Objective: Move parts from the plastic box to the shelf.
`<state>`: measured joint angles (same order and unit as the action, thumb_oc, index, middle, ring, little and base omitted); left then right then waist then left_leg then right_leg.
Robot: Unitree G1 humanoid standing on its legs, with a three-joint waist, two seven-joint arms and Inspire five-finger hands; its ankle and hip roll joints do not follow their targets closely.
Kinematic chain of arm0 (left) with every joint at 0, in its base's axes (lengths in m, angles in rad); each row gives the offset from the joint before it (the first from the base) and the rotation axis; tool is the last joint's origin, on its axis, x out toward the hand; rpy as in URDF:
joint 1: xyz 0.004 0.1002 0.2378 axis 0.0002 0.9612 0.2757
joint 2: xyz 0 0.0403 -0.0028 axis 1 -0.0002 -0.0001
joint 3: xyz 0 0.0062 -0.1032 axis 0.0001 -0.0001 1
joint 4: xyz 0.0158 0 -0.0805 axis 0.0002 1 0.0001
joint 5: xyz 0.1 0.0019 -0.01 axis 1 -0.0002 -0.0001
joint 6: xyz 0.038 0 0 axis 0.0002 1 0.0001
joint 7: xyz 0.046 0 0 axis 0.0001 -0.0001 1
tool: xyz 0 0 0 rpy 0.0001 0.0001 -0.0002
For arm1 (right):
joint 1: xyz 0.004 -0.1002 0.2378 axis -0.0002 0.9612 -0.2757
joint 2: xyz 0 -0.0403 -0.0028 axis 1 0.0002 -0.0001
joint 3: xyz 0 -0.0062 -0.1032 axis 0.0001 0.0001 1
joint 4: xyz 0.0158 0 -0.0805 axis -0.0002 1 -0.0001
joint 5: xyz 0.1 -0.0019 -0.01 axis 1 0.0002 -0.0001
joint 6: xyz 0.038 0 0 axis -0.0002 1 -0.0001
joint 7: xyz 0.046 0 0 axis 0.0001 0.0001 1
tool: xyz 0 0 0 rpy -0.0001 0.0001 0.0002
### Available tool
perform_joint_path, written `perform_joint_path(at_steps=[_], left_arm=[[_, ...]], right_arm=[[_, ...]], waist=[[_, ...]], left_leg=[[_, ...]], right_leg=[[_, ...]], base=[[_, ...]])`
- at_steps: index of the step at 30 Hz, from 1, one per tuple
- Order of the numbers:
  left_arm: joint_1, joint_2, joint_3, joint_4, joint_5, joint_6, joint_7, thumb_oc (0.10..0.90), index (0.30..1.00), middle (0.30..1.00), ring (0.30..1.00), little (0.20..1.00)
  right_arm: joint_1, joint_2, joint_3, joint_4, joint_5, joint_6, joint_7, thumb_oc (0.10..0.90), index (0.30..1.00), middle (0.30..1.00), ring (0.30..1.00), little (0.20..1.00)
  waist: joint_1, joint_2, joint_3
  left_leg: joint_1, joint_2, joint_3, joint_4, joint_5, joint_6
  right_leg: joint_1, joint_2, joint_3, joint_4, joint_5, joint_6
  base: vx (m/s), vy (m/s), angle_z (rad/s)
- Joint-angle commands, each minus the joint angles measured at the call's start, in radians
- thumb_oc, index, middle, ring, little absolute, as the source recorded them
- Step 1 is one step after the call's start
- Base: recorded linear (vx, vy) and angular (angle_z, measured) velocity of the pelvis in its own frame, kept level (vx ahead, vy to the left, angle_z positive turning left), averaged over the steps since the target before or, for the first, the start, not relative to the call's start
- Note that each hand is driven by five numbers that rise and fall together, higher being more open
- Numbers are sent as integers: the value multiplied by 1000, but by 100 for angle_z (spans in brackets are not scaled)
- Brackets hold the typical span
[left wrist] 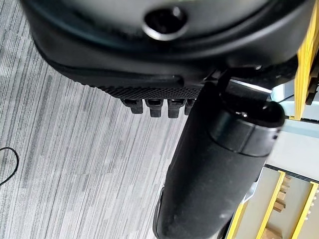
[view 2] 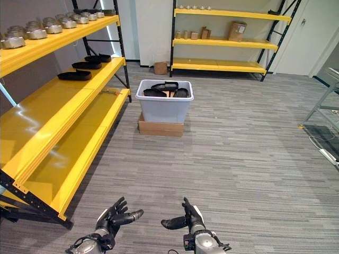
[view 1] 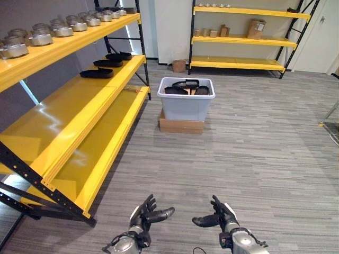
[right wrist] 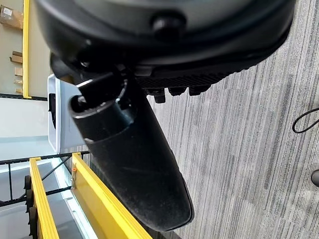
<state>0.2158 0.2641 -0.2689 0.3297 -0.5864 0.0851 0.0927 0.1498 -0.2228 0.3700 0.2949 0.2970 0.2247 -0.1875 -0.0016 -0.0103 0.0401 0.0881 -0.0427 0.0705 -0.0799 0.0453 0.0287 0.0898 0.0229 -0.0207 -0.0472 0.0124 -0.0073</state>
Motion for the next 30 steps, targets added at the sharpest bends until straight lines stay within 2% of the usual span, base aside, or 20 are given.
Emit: perform_joint_path(at_steps=[1, 30], left_arm=[[-70, 3, 35, -25, -24, -75, -13, 900, 1000, 1000, 1000, 1000], [-80, 8, 29, -25, -43, -63, -75, 900, 1000, 1000, 1000, 1000]], right_arm=[[-65, 21, -9, -50, 13, -80, -5, 900, 1000, 1000, 1000, 1000], [-76, 23, -18, -46, -9, -77, 7, 900, 1000, 1000, 1000, 1000]], waist=[[-16, -35, -26], [-17, -28, -22]], left_leg=[[3, 20, -35, -7, -16, -25], [9, 13, -27, -7, -24, -14]], right_leg=[[-24, -44, -8, -40, 77, 52], [-19, -55, -4, -40, 83, 57]], base=[[0, 0, 0], [0, 1, 0]])
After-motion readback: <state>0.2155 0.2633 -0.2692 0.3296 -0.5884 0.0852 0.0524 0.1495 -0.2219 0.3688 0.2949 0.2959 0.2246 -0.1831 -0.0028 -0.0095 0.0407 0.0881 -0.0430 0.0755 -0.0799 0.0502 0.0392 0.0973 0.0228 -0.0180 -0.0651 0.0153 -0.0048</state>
